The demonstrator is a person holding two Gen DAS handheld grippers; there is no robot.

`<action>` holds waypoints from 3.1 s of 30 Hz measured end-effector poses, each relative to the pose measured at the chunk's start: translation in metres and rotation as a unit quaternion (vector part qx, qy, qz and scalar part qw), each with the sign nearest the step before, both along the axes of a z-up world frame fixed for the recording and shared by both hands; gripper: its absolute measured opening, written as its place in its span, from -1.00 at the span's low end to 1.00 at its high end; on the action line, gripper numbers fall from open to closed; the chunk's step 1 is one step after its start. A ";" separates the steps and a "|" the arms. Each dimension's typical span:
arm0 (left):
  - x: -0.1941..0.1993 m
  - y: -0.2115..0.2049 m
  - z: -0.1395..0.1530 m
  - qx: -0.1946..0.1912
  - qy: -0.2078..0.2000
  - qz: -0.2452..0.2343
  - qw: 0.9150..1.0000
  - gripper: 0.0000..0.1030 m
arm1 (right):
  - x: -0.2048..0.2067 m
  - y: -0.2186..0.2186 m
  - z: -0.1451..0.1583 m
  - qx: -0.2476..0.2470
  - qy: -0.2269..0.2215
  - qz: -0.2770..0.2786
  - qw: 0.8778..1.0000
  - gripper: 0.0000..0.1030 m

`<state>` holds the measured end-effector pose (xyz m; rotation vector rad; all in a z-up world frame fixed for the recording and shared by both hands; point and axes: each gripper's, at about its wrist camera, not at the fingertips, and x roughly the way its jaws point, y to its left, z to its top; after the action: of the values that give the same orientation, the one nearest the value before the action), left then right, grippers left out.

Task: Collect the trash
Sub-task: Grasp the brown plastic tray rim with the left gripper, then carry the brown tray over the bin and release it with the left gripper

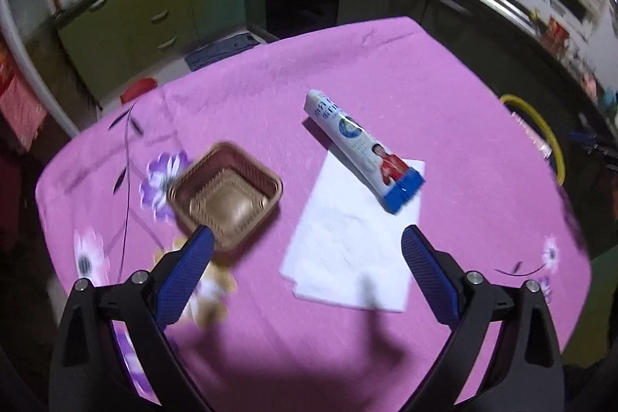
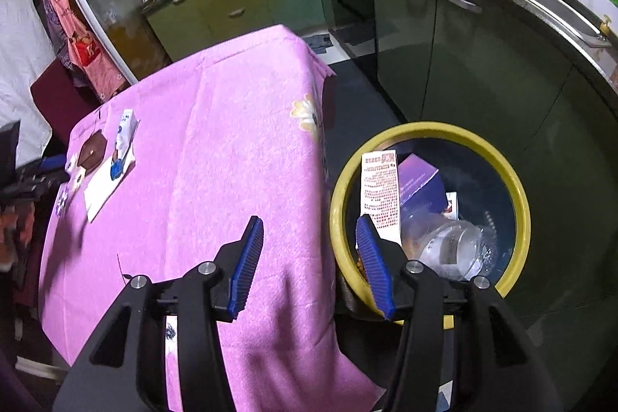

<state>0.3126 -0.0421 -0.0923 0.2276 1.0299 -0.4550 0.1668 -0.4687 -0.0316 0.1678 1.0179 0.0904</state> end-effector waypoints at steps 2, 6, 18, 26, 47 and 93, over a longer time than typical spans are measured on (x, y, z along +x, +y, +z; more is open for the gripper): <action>0.007 -0.004 -0.005 0.017 0.001 -0.015 1.000 0.59 | 0.000 -0.001 -0.004 0.000 0.004 -0.001 1.000 -0.02; 0.023 -0.007 -0.015 0.034 0.012 -0.035 0.999 0.17 | -0.001 -0.004 -0.008 -0.004 0.010 -0.008 1.000 0.08; 0.030 0.001 -0.028 0.063 0.022 -0.068 0.995 -0.26 | 0.004 0.013 -0.015 0.003 0.018 0.003 1.000 0.08; 0.030 0.002 -0.034 0.054 0.029 -0.068 0.996 -0.58 | 0.008 0.026 -0.015 0.002 0.021 0.014 1.000 0.08; 0.018 0.006 -0.020 0.040 0.021 -0.048 0.998 -0.91 | 0.003 0.041 -0.013 -0.002 0.021 0.026 0.999 0.11; -0.061 -0.500 0.004 0.021 0.018 -0.401 0.915 -0.91 | -0.181 -0.181 -0.035 0.055 -0.004 -0.194 0.979 0.11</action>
<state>0.2512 -0.5422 -0.0879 0.6929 0.9513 -1.1847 -0.0146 -0.6502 -0.0666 0.4646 0.9554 -0.2087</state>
